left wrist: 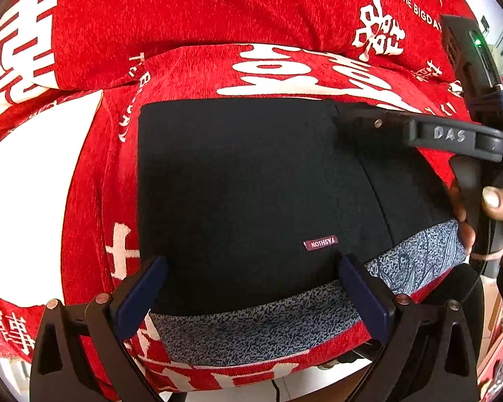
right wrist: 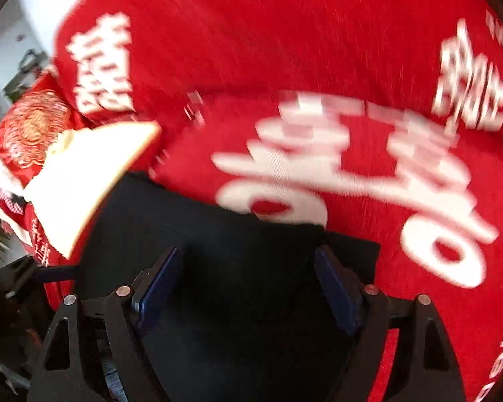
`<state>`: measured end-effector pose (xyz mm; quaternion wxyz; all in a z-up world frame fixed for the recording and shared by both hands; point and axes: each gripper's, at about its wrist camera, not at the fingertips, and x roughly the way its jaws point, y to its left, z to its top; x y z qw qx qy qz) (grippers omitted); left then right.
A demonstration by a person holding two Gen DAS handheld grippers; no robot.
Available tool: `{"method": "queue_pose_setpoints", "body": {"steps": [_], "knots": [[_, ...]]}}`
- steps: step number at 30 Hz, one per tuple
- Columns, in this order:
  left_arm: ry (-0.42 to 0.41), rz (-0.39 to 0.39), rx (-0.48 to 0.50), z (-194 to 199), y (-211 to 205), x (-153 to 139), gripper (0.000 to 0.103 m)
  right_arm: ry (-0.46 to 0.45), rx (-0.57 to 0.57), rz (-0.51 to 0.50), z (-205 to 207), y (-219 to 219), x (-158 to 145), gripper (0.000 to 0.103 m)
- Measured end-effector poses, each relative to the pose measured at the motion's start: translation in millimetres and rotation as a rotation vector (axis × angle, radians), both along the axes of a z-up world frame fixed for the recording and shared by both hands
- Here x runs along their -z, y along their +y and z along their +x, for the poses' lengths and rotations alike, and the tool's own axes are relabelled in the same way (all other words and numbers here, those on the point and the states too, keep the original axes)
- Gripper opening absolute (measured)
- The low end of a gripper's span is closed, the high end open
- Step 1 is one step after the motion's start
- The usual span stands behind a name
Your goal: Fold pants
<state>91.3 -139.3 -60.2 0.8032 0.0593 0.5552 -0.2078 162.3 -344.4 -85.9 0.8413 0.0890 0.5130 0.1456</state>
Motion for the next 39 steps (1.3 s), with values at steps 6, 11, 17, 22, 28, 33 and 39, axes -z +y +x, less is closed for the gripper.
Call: {"method": "queue_pose_setpoints", "body": {"steps": [6,11,17,22,28,33,39], "knots": [[0.073,-0.08,-0.079,1,26,-4,0.102,-0.024,0.039,-0.01,-35,-13,-31,0.084],[0.068,-0.079,-0.105,-10,34,-2,0.102,-0.125,-0.058,0.046,-127,7,-61,0.085],[0.041,-0.006,-0.081,-16,22,8,0.102,-0.071,-0.109,0.056,-168,32,-31,0.085],[0.024,0.029,-0.068,-20,21,13,0.102,-0.019,-0.053,0.128,-156,22,-10,0.085],[0.017,0.038,-0.067,-21,21,13,0.102,-0.077,-0.074,0.079,-163,29,-40,0.085],[0.013,0.04,-0.061,-21,20,14,0.102,-0.071,-0.027,0.029,-149,23,-34,0.092],[-0.022,0.018,-0.05,-20,26,-4,0.102,-0.059,-0.054,0.021,-142,24,-36,0.096]]}}
